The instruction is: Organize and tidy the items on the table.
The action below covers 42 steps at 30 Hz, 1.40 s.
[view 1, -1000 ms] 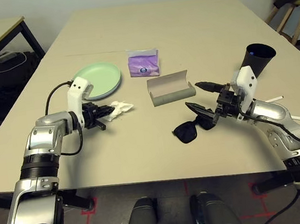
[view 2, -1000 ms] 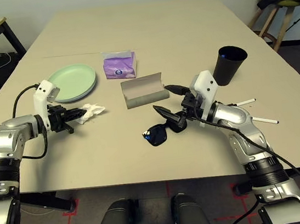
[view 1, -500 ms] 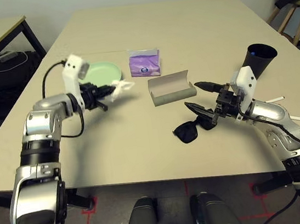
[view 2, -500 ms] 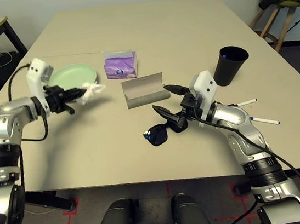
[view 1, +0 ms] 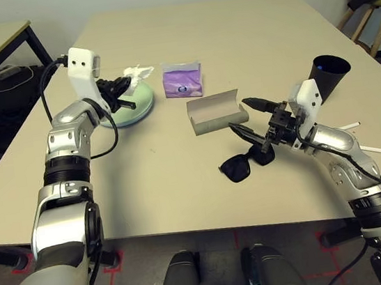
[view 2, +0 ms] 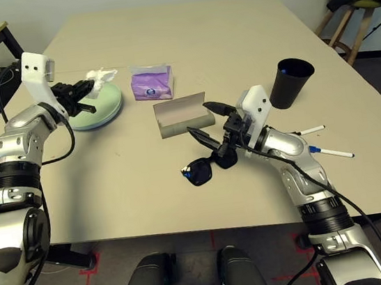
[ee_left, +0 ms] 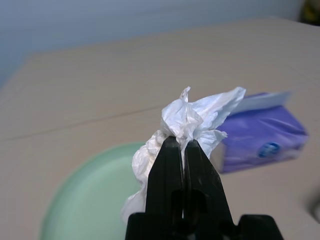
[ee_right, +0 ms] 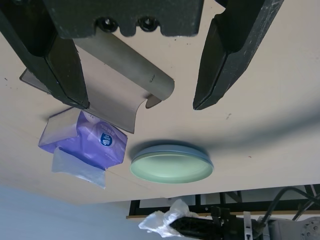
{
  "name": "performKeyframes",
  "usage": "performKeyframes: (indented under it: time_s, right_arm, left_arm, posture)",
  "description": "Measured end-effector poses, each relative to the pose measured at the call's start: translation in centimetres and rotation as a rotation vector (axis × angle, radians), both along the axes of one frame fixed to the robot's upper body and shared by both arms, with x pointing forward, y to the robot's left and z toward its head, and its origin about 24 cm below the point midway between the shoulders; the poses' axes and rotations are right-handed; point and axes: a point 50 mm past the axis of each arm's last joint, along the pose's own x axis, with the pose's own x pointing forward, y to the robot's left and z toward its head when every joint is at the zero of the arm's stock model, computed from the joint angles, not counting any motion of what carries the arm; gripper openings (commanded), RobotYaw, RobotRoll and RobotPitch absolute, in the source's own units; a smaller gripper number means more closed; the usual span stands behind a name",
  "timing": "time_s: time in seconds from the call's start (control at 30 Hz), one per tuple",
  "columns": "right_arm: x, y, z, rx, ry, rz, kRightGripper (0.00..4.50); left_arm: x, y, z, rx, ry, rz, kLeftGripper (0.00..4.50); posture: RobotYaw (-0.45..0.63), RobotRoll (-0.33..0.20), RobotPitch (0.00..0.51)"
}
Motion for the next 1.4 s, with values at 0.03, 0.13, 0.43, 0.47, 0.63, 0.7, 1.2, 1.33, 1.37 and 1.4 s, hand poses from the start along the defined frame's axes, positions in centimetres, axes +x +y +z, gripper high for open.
performKeyframes:
  time_s: [0.03, 0.13, 0.43, 0.47, 0.63, 0.7, 1.2, 1.33, 1.37, 1.4]
  right_arm:
    - [0.0, 0.0, 0.0, 0.000, 0.000, 0.000, 4.50]
    - [0.0, 0.0, 0.0, 0.002, -0.002, 0.001, 4.50]
    - [-0.1, 0.6, 0.2, 0.042, -0.019, 0.014, 4.50]
    - [-0.1, 0.7, 0.2, 0.046, -0.020, 0.015, 4.50]
    - [-0.1, 0.8, 0.3, 0.058, -0.022, 0.020, 4.50]
    - [-0.1, 0.8, 0.3, 0.059, -0.022, 0.021, 4.50]
    - [-0.2, 0.9, 0.9, 0.138, 0.004, 0.009, 4.50]
    - [-0.2, 0.8, 1.0, 0.128, 0.001, 0.008, 4.50]
    - [-0.2, 0.8, 1.1, 0.127, 0.001, 0.009, 4.50]
    - [-0.2, 0.8, 1.1, 0.126, 0.001, 0.009, 4.50]
  left_arm:
    - [0.1, 0.2, 0.1, -0.003, -0.009, 0.022, 0.04]
    - [0.3, 0.4, 0.6, -0.015, -0.036, 0.057, 0.04]
    - [0.6, 0.3, 0.6, -0.038, -0.034, 0.058, 0.04]
    - [0.7, 0.3, 0.4, -0.043, -0.027, 0.059, 0.04]
    - [0.7, 0.2, 0.2, -0.064, -0.021, 0.059, 0.04]
    - [0.7, 0.2, 0.1, -0.065, -0.018, 0.058, 0.04]
    - [0.7, 0.2, 0.0, -0.068, -0.005, 0.054, 4.45]
    - [0.7, 0.1, -0.1, -0.069, 0.005, 0.043, 4.45]
    - [0.7, 0.1, -0.1, -0.069, 0.010, 0.037, 4.45]
    - [0.7, 0.0, -0.2, -0.068, 0.016, 0.028, 4.45]
  posture:
    - [0.15, 0.000, 0.055]
    - [0.15, 0.000, 0.055]
    - [0.15, 0.000, 0.060]
    - [0.15, 0.000, 0.060]
    - [0.15, 0.000, 0.061]
    - [0.15, 0.000, 0.062]
    - [0.15, 0.000, 0.066]
    - [0.15, 0.000, 0.066]
    - [0.15, 0.000, 0.065]
    - [0.14, 0.000, 0.065]
